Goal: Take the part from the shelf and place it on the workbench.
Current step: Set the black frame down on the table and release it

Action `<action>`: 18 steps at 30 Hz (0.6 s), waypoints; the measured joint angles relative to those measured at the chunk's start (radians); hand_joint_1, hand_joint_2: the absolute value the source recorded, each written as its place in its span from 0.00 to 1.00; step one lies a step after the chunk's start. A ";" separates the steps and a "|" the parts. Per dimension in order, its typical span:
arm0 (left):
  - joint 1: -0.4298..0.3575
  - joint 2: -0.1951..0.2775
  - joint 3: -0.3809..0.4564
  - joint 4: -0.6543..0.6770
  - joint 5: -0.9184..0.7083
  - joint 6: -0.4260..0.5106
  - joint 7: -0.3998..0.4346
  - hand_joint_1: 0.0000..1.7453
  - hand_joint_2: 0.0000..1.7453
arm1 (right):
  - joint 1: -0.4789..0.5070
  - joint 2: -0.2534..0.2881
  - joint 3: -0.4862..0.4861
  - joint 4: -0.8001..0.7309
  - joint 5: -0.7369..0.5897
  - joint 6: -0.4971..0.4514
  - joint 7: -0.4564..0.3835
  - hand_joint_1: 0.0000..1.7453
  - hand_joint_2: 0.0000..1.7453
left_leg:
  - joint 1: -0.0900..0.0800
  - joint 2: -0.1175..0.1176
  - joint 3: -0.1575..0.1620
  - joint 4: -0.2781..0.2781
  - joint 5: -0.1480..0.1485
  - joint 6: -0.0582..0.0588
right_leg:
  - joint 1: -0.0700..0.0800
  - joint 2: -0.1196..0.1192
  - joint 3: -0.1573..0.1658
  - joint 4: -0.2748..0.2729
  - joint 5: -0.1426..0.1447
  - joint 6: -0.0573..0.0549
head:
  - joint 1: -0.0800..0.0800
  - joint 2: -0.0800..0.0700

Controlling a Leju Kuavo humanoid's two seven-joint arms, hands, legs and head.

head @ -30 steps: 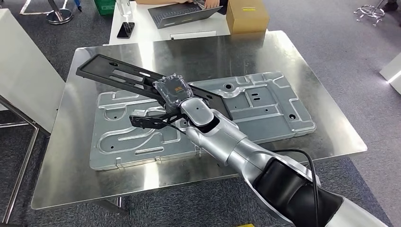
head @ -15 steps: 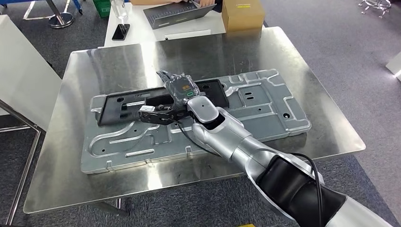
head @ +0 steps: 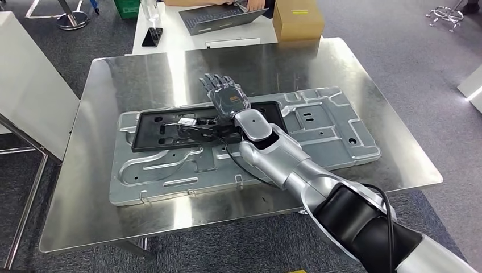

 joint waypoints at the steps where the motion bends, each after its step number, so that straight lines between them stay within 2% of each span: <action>1: 0.000 0.000 0.000 0.000 0.000 -0.002 -0.003 0.00 0.00 | 0.001 -0.003 -0.002 0.000 0.000 0.000 0.000 0.00 0.00 | -0.001 0.000 0.000 0.000 0.000 0.003 | 0.000 -0.001 -0.033 0.070 -0.031 0.001 | 0.001 0.000; 2: 0.000 0.000 0.000 0.000 0.000 -0.004 -0.004 0.00 0.00 | 0.004 -0.006 -0.003 0.000 0.000 0.000 0.000 0.00 0.00 | -0.002 0.000 0.000 0.001 -0.001 0.004 | 0.000 -0.001 -0.062 0.131 -0.053 0.001 | 0.001 0.000; 3: 0.000 0.000 0.000 0.000 0.000 -0.004 -0.004 0.00 0.00 | 0.006 -0.009 -0.005 0.000 0.000 0.000 0.000 0.00 0.00 | -0.003 0.000 0.000 0.001 -0.001 0.005 | 0.000 -0.001 -0.079 0.164 -0.057 0.000 | 0.001 0.000; 4: 0.001 0.000 0.000 0.000 0.001 -0.004 -0.004 0.00 0.00 | 0.007 -0.011 -0.006 0.000 0.000 0.000 0.000 0.00 0.00 | -0.003 -0.001 0.000 0.003 -0.002 0.005 | 0.000 -0.001 -0.078 0.159 -0.043 -0.001 | 0.001 0.000; 5: 0.001 0.000 0.000 0.000 0.001 -0.005 -0.005 0.00 0.00 | 0.007 -0.013 -0.008 0.000 0.000 0.000 0.000 0.00 0.00 | -0.004 -0.001 0.000 0.004 -0.003 0.005 | 0.000 -0.001 -0.060 0.120 -0.016 -0.004 | 0.001 0.000; 6: 0.001 0.000 0.000 0.000 0.001 -0.005 -0.005 0.00 0.00 | 0.005 -0.014 -0.011 0.000 0.000 -0.001 0.000 0.00 0.00 | -0.004 -0.002 0.001 0.007 -0.004 0.004 | 0.001 0.000 -0.025 0.049 0.022 -0.008 | 0.001 0.000; 7: 0.001 0.000 0.000 0.000 0.001 -0.005 -0.005 0.00 0.00 | 0.004 -0.015 -0.014 0.000 0.000 -0.001 0.000 0.00 0.00 | -0.005 -0.003 -0.001 0.010 -0.005 0.002 | 0.002 0.000 0.010 -0.019 0.048 -0.012 | 0.001 0.000; 9: 0.000 0.001 0.000 0.000 0.001 -0.005 -0.007 0.00 0.00 | 0.002 -0.015 -0.019 0.000 0.000 -0.002 0.000 0.00 0.00 | -0.007 -0.003 -0.008 0.020 -0.005 -0.004 | 0.006 0.002 0.053 -0.109 0.076 -0.018 | 0.000 0.000; 11: 0.001 0.000 0.000 0.000 0.001 -0.007 -0.010 0.00 0.00 | 0.003 -0.017 -0.021 0.000 0.001 -0.002 0.001 0.00 0.00 | -0.007 -0.004 -0.014 0.023 -0.001 -0.012 | 0.010 0.003 0.052 -0.116 0.078 -0.020 | 0.001 0.000; 13: 0.005 -0.001 0.000 0.000 0.000 -0.008 -0.010 0.00 0.00 | 0.005 -0.020 -0.022 0.000 0.002 -0.004 0.001 0.00 0.00 | -0.006 -0.004 -0.018 0.023 -0.004 -0.021 | 0.007 0.002 0.051 -0.121 0.084 -0.027 | 0.002 0.000; 15: 0.006 -0.002 0.000 0.000 -0.002 -0.008 -0.006 0.00 0.00 | 0.008 -0.022 -0.023 0.000 0.002 -0.011 0.002 0.00 0.00 | -0.005 -0.003 -0.031 0.062 -0.044 -0.032 | 0.001 0.000 0.048 -0.130 0.095 -0.037 | -0.002 0.000; 18: 0.005 -0.002 0.000 0.000 -0.005 -0.005 0.007 0.00 0.00 | 0.024 -0.023 -0.030 0.000 -0.003 -0.029 0.002 0.00 0.00 | 0.000 -0.002 -0.087 0.239 -0.152 -0.045 | 0.000 -0.003 0.032 -0.130 0.109 -0.042 | -0.005 0.000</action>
